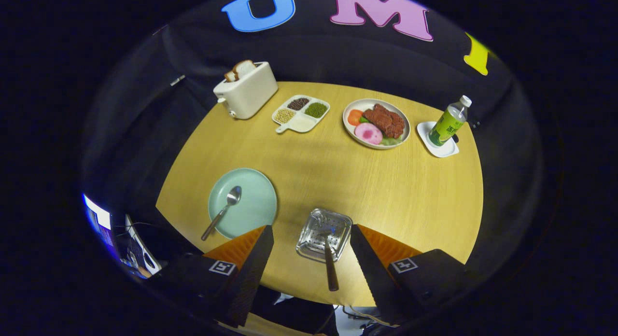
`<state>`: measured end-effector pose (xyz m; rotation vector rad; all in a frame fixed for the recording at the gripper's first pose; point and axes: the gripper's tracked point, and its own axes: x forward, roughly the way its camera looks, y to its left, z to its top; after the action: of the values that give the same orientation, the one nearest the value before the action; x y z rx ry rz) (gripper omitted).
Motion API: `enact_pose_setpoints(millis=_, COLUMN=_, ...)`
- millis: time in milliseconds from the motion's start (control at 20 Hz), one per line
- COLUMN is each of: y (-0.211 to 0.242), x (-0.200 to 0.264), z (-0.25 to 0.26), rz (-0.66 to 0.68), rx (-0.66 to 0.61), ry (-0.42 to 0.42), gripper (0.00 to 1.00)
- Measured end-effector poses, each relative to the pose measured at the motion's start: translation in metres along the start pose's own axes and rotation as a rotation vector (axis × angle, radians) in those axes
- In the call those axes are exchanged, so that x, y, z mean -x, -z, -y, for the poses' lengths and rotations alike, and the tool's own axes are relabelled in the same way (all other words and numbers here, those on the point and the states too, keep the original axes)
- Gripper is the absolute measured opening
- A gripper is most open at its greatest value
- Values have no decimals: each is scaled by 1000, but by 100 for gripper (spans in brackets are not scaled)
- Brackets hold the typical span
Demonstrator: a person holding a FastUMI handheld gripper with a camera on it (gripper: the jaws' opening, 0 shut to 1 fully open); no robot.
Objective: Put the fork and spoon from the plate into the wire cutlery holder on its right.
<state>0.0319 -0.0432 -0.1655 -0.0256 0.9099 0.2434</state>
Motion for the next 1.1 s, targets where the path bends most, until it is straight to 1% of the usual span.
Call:
enact_pose_setpoints(millis=50, y=-7, x=3, z=-11, rz=45, rx=-3, ry=-15, gripper=100)
enact_pose_setpoints(millis=150, y=-17, x=5, z=-25, rz=111, rx=4, ry=-14, gripper=99)
enact_pose_setpoints(millis=250, y=-19, x=4, z=-41, rz=137, rx=7, ry=-13, gripper=99)
enact_pose_setpoints(millis=350, y=-15, x=-6, z=-62, rz=134, rx=4, ry=-21, gripper=99)
enact_pose_setpoints(millis=600, y=14, x=-39, z=-124, rz=52, rx=-3, ry=-74, gripper=100)
enact_pose_setpoints(millis=750, y=33, x=-63, z=-147, rz=-9, rx=-11, ry=-75, gripper=100)
enact_pose_setpoints(millis=950, y=69, x=-107, z=-173, rz=-136, rx=-151, ry=-88, gripper=99)
enact_pose_setpoints(millis=1100, y=89, x=-138, z=-177, rz=-196, rx=-169, ry=-49, gripper=100)
